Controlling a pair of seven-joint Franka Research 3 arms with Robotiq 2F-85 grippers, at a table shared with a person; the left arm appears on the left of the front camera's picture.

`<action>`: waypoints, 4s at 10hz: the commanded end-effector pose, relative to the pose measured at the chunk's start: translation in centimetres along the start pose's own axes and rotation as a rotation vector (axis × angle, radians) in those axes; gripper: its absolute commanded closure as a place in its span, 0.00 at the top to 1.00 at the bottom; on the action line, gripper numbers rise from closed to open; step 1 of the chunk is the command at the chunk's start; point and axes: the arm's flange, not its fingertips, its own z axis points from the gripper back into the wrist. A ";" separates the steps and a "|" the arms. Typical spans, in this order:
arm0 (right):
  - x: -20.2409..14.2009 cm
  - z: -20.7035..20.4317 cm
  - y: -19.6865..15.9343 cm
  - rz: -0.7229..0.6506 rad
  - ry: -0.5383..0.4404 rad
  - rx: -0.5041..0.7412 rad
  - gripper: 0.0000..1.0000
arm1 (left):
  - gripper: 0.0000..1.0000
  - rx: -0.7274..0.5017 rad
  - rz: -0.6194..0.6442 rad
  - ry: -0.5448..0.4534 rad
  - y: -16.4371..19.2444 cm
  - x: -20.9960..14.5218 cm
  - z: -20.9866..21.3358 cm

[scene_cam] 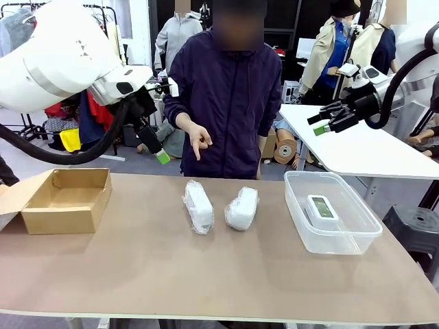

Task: Separate and place wrapped and unwrapped clocks.
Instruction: Pick up the Digital clock indicated by the person.

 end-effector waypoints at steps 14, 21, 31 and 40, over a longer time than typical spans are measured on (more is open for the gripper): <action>0.2 0.0 0.1 0.003 -0.004 0.003 1.00 | 1.00 0.358 0.714 0.066 -3.4 13.1 -10.9; 0.2 0.0 0.1 0.003 -0.004 0.003 1.00 | 1.00 0.358 0.720 0.084 -3.2 12.6 -12.0; 0.2 0.0 0.1 0.003 -0.004 0.003 1.00 | 1.00 0.368 1.521 0.313 3.4 10.8 -21.1; 0.2 0.0 0.1 0.003 -0.004 0.003 1.00 | 1.00 0.438 1.321 0.293 5.8 7.6 -26.2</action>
